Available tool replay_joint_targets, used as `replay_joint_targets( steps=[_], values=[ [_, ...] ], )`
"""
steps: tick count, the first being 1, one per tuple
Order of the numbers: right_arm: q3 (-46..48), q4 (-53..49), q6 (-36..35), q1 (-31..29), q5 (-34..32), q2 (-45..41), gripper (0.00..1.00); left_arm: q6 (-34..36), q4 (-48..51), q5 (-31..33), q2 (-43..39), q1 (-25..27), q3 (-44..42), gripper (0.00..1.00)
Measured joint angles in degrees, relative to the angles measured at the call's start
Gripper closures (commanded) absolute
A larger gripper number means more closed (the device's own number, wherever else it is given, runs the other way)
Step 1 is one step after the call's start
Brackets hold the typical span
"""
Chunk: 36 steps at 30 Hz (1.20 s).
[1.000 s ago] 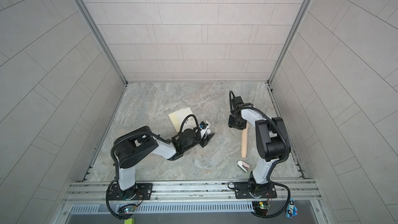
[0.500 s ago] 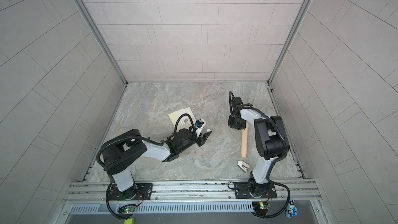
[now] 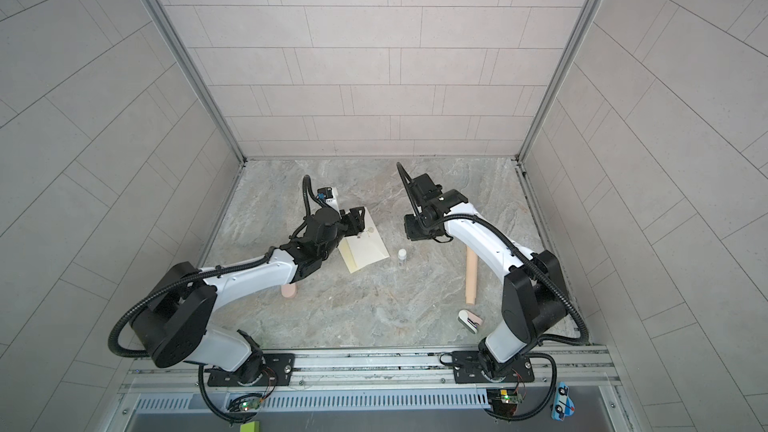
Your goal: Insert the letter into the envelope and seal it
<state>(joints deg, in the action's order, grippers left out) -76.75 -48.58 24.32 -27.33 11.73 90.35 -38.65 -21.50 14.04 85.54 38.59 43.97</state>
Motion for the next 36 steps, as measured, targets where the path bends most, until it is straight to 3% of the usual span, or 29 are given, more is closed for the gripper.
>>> replay_joint_targets(
  steps=[6,14,36],
  values=[
    [-4.5,-5.7,-0.5,-2.8,0.6,3.0,0.78,-5.8,8.0,-0.1,0.1,-0.7,0.0,0.27],
    [-6.6,-10.7,-1.9,-4.3,1.6,5.8,0.78,-8.1,12.0,-2.1,2.0,-0.9,0.0,0.28],
    [-8.6,-12.4,-3.4,-5.0,2.6,10.5,0.72,-9.4,12.9,-6.8,4.2,-0.9,0.7,0.29]
  ],
)
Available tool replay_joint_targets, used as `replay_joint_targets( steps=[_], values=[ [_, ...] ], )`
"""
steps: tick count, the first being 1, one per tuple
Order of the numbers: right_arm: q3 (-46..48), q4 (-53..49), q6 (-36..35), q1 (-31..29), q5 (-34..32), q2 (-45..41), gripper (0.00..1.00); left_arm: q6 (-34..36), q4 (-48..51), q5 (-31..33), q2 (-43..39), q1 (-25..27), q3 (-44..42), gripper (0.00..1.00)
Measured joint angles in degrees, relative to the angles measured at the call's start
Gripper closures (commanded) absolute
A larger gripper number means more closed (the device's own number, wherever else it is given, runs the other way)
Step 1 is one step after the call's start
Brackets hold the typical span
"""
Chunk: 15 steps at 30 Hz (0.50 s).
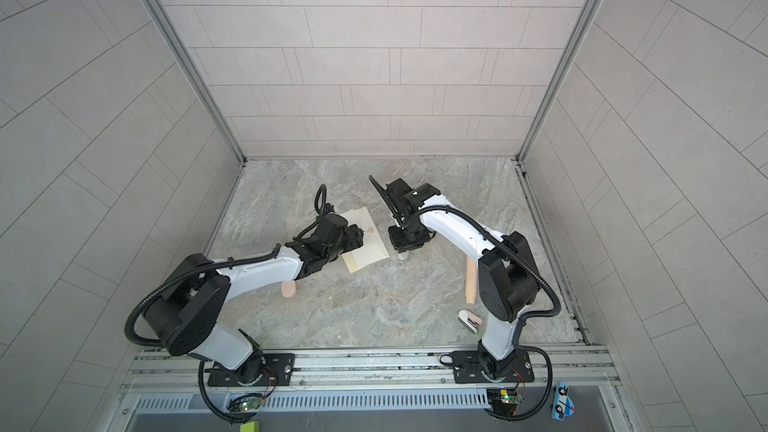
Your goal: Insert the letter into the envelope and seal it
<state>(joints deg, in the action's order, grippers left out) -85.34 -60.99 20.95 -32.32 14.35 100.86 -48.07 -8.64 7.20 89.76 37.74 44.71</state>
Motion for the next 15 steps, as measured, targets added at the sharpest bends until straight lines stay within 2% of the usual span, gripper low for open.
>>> replay_joint_targets(
  steps=[15],
  values=[
    [-1.6,-0.1,-0.5,0.0,-0.4,1.1,0.68,-0.2,0.0,-1.0,0.5,0.0,0.1,0.29]
  ],
)
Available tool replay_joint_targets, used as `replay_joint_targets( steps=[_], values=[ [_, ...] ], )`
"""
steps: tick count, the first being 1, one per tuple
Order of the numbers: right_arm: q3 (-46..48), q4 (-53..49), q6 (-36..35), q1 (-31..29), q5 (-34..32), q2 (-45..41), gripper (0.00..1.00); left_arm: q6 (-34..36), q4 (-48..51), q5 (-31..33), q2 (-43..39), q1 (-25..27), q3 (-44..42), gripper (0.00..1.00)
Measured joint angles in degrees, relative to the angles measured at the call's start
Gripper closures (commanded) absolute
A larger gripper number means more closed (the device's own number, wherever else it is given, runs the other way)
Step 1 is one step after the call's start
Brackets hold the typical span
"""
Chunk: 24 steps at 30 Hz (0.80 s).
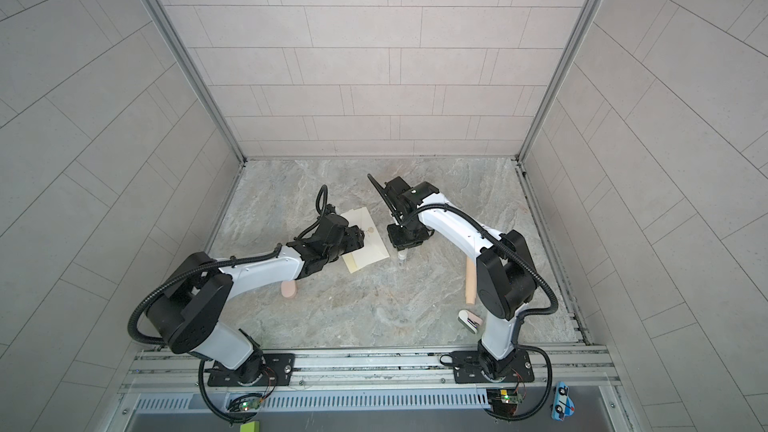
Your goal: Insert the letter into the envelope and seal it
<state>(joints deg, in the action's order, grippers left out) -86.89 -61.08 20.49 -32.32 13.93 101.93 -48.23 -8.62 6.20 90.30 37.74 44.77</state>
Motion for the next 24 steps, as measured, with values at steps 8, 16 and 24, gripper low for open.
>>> replay_joint_targets(
  steps=[8,16,24],
  values=[
    [0.0,0.0,-0.2,0.0,-0.2,0.0,0.65,-0.3,0.0,-0.2,0.0,0.0,0.0,0.29],
    [0.0,0.0,-0.2,0.0,-0.2,0.0,0.65,-0.4,0.3,-0.2,0.0,0.0,0.0,0.29],
    [0.0,0.4,-0.2,0.0,-0.9,0.1,0.63,-0.4,0.4,-0.2,0.0,0.0,0.0,0.29]
  ],
)
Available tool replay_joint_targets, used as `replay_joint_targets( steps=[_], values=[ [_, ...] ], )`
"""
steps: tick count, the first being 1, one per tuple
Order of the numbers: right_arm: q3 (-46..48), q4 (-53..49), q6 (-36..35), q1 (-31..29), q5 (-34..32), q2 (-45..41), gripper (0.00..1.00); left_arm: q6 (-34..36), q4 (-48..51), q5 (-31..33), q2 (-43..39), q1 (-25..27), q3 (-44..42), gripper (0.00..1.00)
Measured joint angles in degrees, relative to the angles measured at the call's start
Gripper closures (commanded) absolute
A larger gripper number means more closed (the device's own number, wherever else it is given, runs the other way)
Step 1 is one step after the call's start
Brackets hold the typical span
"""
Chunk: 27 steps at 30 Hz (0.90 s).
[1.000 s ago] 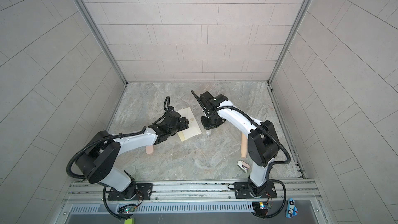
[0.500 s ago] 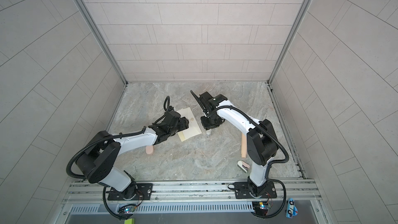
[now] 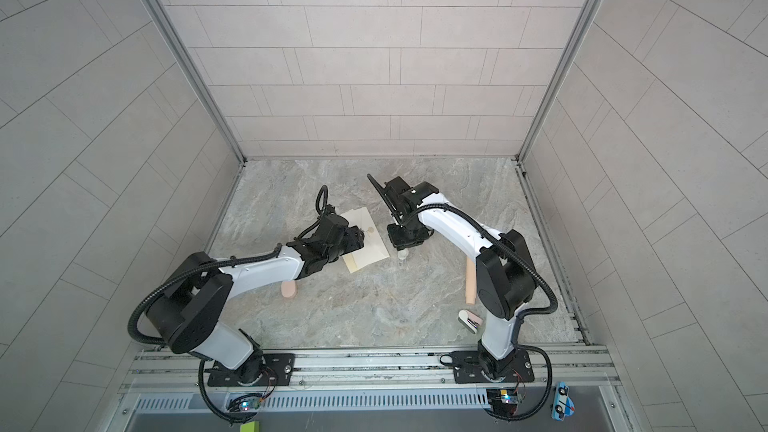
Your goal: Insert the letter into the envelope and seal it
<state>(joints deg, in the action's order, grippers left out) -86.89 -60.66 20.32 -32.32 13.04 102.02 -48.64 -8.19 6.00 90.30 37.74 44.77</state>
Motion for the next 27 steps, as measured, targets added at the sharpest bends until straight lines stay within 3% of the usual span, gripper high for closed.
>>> replay_joint_targets(
  steps=[8,15,27],
  values=[
    [-1.0,0.7,-0.1,0.1,-1.3,-1.3,0.61,0.0,0.0,-0.2,0.0,0.0,0.0,0.29],
    [0.1,0.2,-0.3,0.5,-1.3,-5.7,0.89,0.0,0.1,-0.7,1.0,0.0,1.4,0.29],
    [1.6,-1.8,-0.8,0.6,1.7,-5.9,0.93,0.1,2.4,-1.0,1.2,0.0,2.2,0.29]
  ],
)
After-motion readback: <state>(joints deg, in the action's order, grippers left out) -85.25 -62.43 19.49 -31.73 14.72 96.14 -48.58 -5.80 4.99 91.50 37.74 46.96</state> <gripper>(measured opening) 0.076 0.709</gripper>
